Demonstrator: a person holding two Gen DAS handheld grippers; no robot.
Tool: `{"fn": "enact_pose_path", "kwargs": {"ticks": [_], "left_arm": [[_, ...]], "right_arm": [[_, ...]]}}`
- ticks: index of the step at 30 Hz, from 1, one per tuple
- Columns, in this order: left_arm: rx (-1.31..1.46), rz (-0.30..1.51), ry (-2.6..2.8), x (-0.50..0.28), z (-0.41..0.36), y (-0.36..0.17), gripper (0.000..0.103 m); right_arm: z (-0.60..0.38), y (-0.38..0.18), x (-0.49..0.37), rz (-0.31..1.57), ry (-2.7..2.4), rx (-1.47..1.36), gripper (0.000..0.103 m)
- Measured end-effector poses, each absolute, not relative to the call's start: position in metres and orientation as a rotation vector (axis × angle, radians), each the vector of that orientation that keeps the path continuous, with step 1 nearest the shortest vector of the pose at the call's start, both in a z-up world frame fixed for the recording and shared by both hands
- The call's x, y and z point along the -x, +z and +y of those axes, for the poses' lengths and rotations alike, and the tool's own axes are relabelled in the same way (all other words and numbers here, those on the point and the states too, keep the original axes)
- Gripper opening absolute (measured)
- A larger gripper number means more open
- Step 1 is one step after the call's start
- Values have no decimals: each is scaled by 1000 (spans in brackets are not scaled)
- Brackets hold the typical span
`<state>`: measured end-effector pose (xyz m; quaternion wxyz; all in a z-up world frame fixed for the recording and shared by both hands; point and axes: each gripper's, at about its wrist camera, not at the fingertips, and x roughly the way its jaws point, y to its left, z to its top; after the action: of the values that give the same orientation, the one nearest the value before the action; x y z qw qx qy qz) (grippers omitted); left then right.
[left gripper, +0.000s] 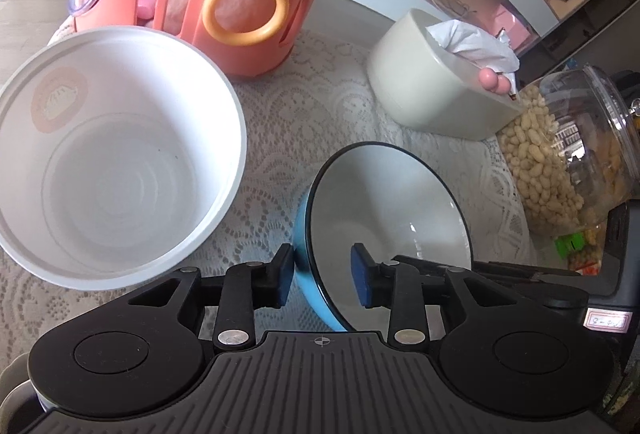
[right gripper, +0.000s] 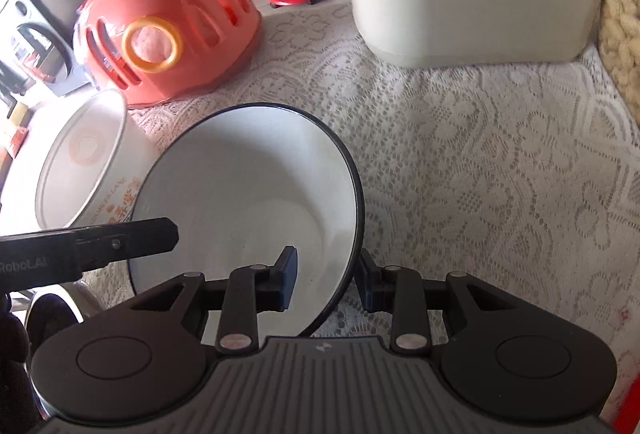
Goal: Organize plates and bowls
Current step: 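Lower the blue bowl into the cream bowl and open the left gripper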
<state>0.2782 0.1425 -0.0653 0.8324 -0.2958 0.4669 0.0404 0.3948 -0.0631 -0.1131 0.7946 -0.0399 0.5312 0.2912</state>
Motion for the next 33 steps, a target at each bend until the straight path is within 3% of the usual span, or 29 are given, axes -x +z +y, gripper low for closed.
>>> {"fn": "enact_pose_path", "kwargs": {"ticks": [11,18,23,33], "left_arm": [[637,1043,46,-293,138,-90,36],[559,844,-27,-255,119,-23,36],[578,871,-118,-226,105,3,36],[551,1043,-77,-189,77,-47,37]], "right_arm": [[-61,-129,-410,1172,647,-20,32],[-82,-65,-364,945,638,21,33],[-117,-30,-325,923,621,-10,33],[-147,-83,-268,1096,575,-50,33]]}}
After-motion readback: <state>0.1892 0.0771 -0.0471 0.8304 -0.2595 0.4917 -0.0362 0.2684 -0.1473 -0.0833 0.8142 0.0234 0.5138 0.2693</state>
